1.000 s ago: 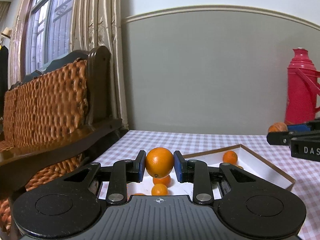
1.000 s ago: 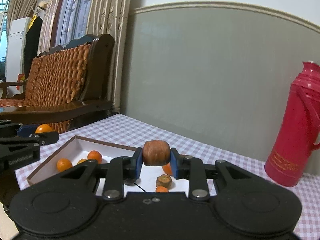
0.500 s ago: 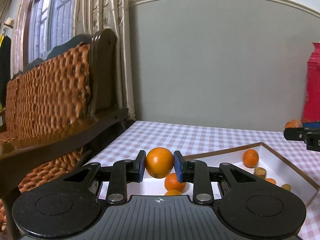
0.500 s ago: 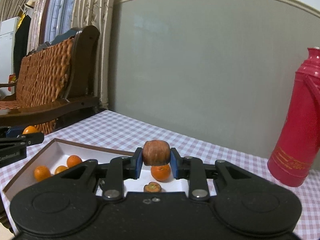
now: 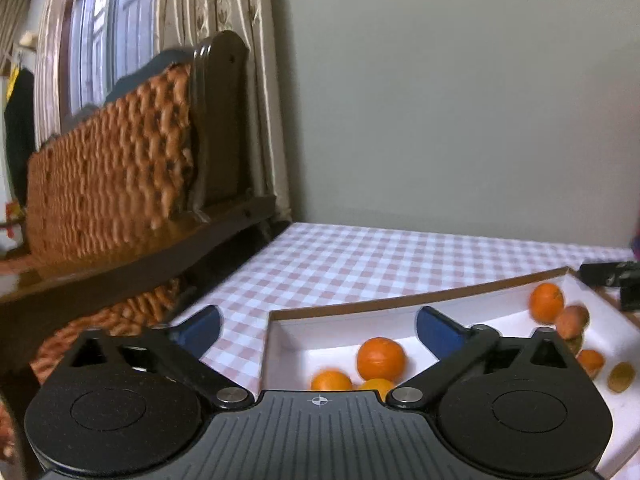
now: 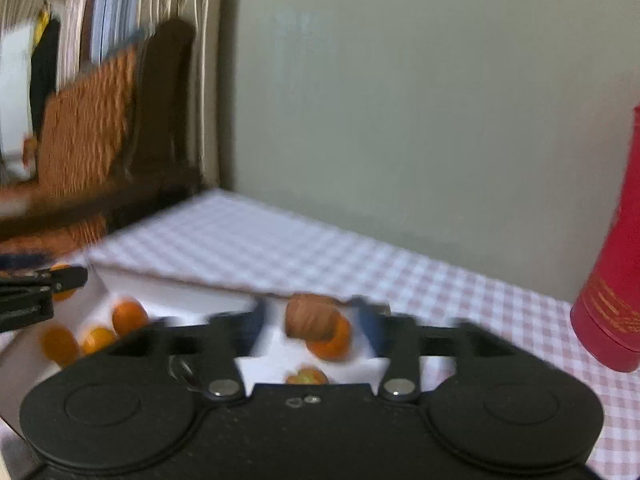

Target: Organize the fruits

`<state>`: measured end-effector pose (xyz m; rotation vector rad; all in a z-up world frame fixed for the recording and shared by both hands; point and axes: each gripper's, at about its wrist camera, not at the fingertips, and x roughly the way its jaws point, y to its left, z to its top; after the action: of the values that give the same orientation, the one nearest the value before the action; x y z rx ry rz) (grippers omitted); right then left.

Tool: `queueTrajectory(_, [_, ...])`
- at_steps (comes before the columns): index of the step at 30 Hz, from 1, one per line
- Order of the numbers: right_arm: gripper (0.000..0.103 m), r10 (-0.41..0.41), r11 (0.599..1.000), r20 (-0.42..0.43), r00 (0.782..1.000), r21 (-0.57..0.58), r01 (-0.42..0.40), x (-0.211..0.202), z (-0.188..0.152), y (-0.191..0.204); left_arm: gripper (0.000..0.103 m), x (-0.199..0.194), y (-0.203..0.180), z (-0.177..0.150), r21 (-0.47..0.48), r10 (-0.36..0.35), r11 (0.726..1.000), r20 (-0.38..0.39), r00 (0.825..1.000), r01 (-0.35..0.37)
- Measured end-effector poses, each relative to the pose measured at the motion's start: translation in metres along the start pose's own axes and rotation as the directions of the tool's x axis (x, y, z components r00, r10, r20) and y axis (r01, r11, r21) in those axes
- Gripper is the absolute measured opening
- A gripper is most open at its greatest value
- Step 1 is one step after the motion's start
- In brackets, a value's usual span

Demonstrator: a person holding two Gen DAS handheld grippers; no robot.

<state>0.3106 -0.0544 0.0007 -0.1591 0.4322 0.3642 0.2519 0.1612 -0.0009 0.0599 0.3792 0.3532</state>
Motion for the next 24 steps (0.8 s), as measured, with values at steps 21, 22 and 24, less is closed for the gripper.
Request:
queueTrajectory(21, [0.097, 0.03, 0.999, -0.032, 0.999, 0.026, -0.03, 0.0, -0.005, 0.005, 0.103, -0.006, 0.003, 0.001, -0.021, -0.031, 0.999, 0.013, 0.999, 0.032])
queueTrajectory(22, [0.097, 0.031, 0.999, -0.034, 0.999, 0.029, -0.03, -0.001, -0.005, 0.005, 0.103, -0.007, 0.002, 0.001, -0.022, -0.03, 0.999, 0.016, 0.999, 0.03])
queueTrajectory(24, [0.097, 0.035, 0.999, -0.037, 0.999, 0.03, -0.034, -0.001, -0.005, 0.004, 0.103, -0.01, 0.002, 0.002, -0.025, -0.031, 0.999, 0.02, 0.999, 0.031])
